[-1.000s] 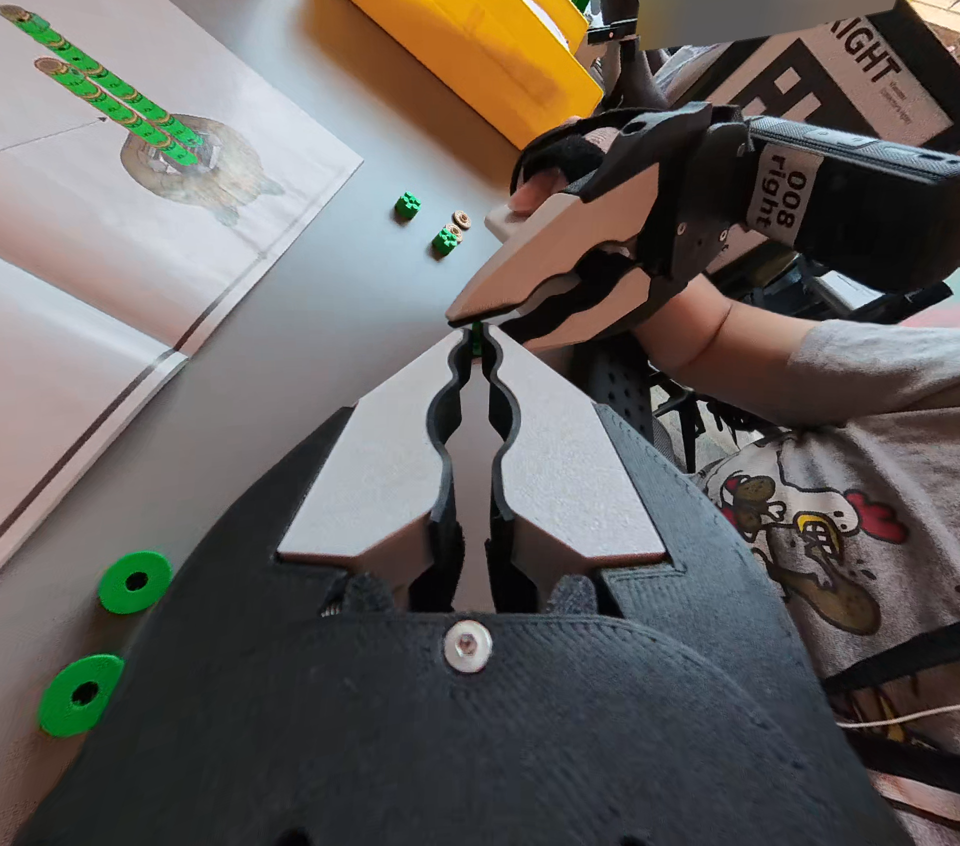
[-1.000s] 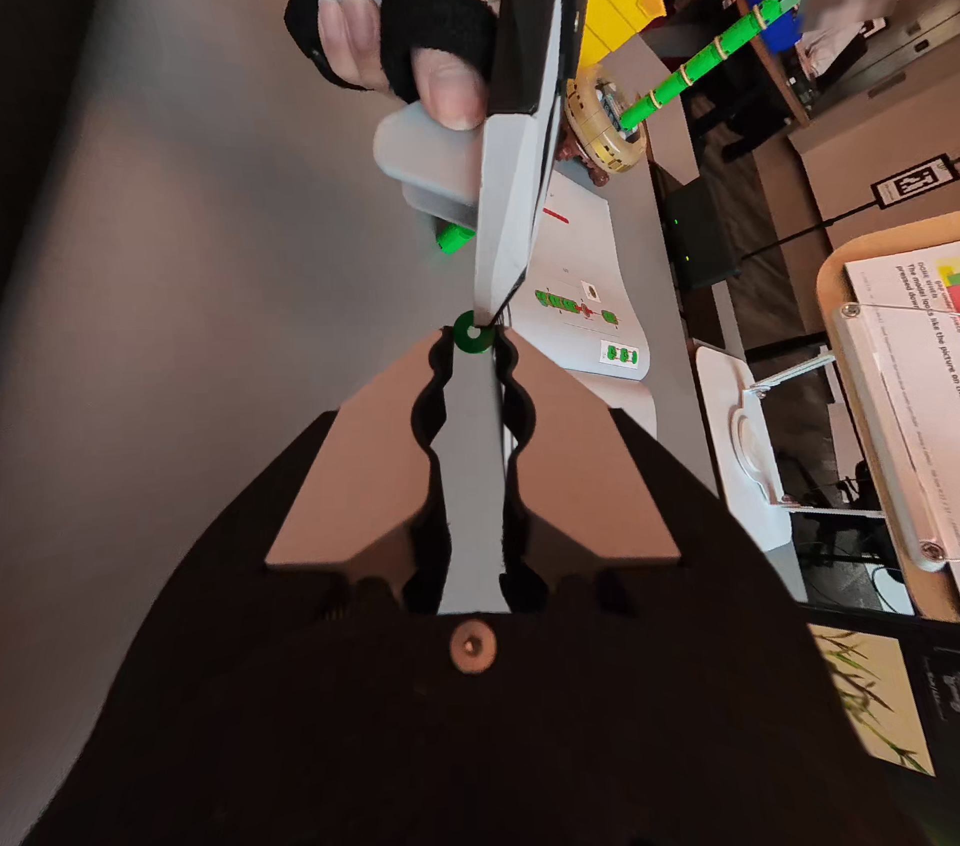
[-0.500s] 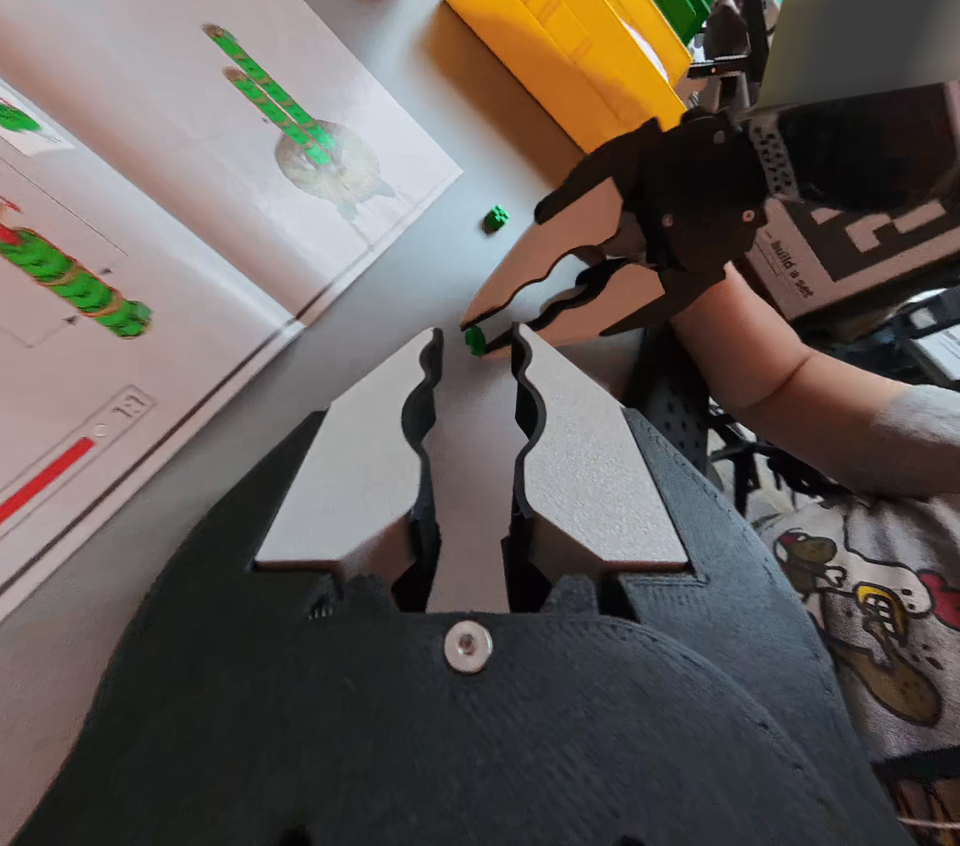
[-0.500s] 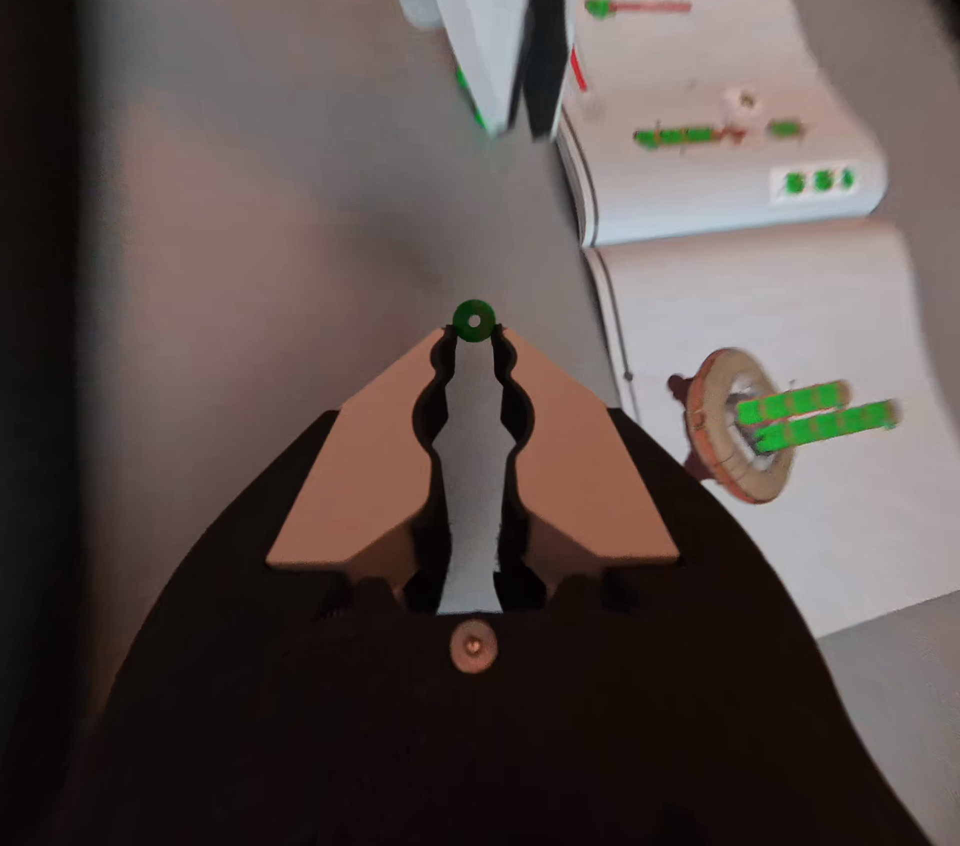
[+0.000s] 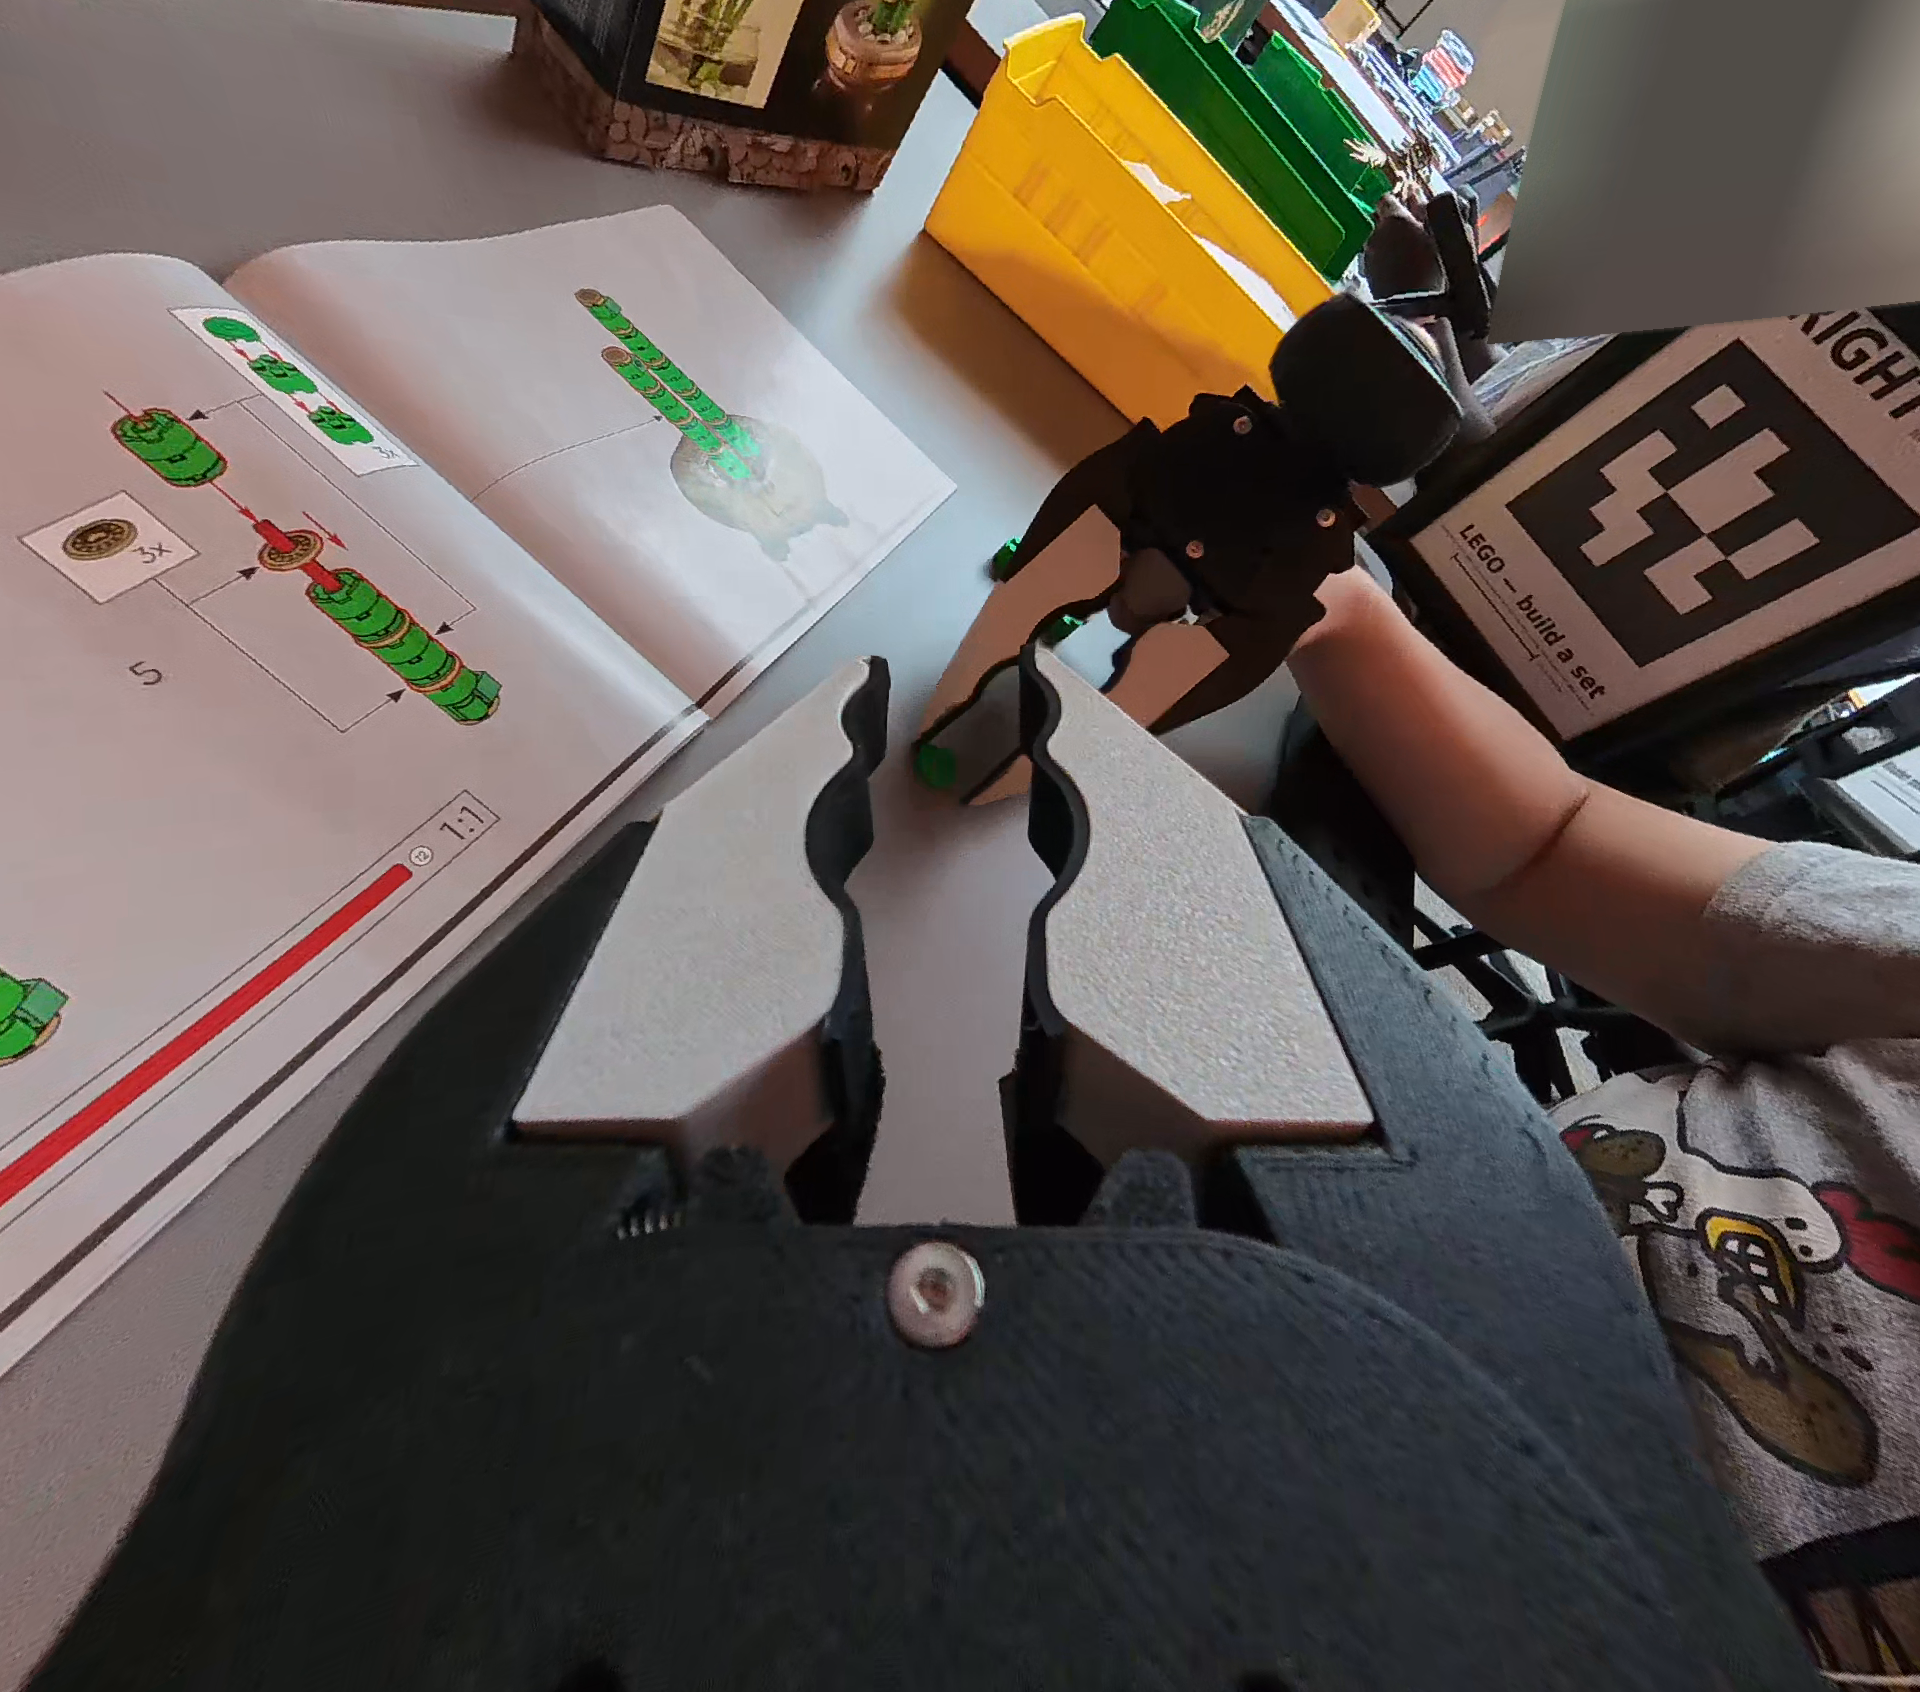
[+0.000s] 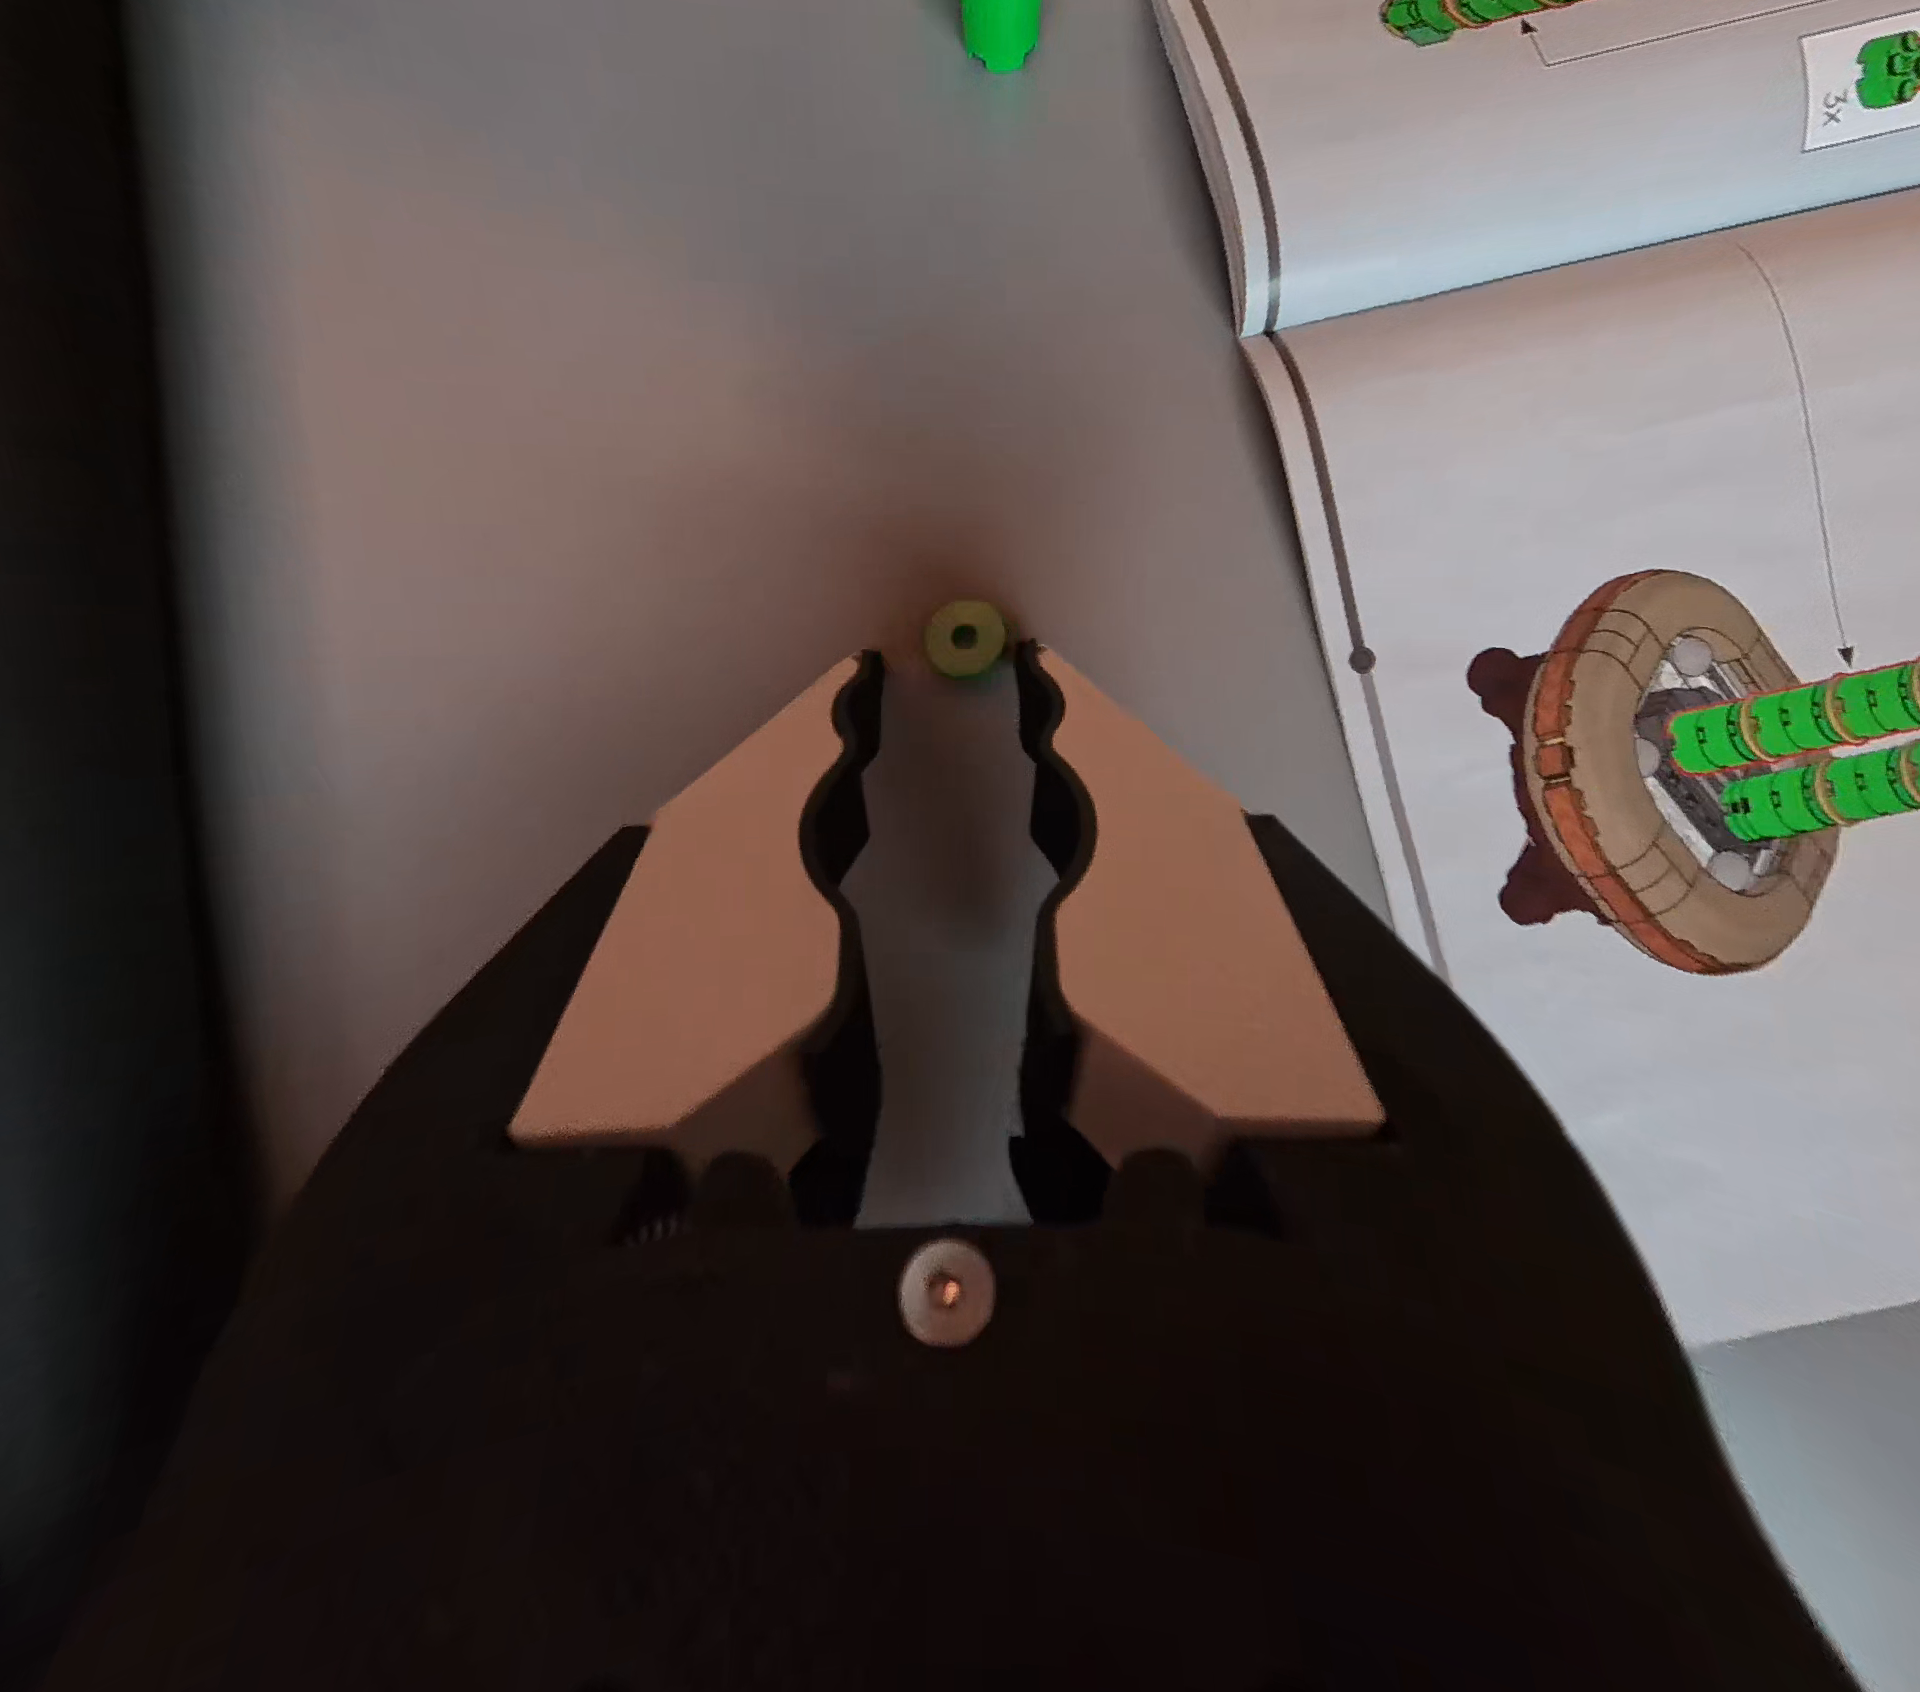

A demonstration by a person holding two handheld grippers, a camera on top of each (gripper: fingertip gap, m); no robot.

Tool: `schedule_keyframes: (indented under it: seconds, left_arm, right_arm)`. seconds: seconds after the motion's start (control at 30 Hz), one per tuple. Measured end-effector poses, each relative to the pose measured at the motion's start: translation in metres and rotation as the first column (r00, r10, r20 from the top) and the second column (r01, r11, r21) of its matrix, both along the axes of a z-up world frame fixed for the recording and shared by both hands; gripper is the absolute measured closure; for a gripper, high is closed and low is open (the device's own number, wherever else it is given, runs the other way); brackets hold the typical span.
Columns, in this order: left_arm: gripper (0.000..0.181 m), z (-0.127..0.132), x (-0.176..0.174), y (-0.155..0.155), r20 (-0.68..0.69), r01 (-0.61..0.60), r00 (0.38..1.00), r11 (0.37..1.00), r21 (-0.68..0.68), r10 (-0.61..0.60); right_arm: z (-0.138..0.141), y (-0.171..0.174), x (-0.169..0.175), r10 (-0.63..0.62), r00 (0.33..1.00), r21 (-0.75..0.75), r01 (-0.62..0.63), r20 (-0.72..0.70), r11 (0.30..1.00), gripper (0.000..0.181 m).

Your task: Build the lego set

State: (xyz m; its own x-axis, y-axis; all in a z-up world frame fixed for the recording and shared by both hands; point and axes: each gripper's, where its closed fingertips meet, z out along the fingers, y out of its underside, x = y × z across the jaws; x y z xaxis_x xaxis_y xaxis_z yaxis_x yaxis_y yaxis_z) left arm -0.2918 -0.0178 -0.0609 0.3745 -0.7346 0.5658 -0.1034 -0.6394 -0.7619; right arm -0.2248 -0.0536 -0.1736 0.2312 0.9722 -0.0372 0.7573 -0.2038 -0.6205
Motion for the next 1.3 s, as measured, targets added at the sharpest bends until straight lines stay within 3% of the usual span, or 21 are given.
schedule_keyframes:
  seconds: [0.13, 0.27, 0.37, 0.5, 0.63, 0.8, 1.0, 1.3]
  left_arm:
    - [0.158, 0.004, -0.002, 0.000, 0.016, 0.000, 1.000, 1.000, 0.002, 0.000]
    - [0.158, 0.018, -0.008, 0.001, 0.068, -0.015, 0.998, 1.000, 0.024, 0.014]
    - [0.157, 0.027, -0.012, 0.001, 0.089, -0.028, 0.996, 0.998, 0.050, 0.023]
    - [0.157, 0.031, -0.014, 0.002, 0.105, -0.033, 0.994, 0.998, 0.058, 0.027]
    - [0.157, 0.028, -0.014, 0.003, 0.097, -0.030, 0.995, 0.998, 0.054, 0.025]
    - [0.158, 0.028, -0.023, 0.011, 0.082, -0.076, 0.994, 0.994, 0.073, 0.070]
    - [0.158, 0.033, -0.042, 0.024, 0.114, -0.144, 0.984, 0.987, 0.071, 0.136]
    - [0.158, 0.031, -0.046, 0.027, 0.105, -0.156, 0.983, 0.985, 0.068, 0.149]
  right_arm:
    - [0.019, 0.017, 0.046, -0.061, 0.991, 0.133, 0.045, 0.116, 0.990, 0.150]
    - [0.072, 0.019, 0.112, -0.204, 0.978, 0.212, 0.206, -0.031, 0.955, 0.147]
    - [0.067, 0.000, 0.145, -0.245, 0.968, 0.206, 0.251, -0.053, 0.946, 0.143]
    - [0.041, -0.015, 0.137, -0.221, 0.972, 0.165, 0.232, -0.086, 0.958, 0.154]
    - [0.016, -0.016, 0.128, -0.213, 0.977, 0.110, 0.215, -0.022, 0.970, 0.154]
    - [0.021, -0.006, 0.124, -0.228, 0.971, 0.124, 0.235, -0.071, 0.964, 0.154]
    - [0.036, 0.030, 0.139, -0.338, 0.926, 0.150, 0.363, -0.169, 0.919, 0.149]
    - [0.025, 0.035, 0.130, -0.204, 0.979, 0.134, 0.201, 0.005, 0.970, 0.148]
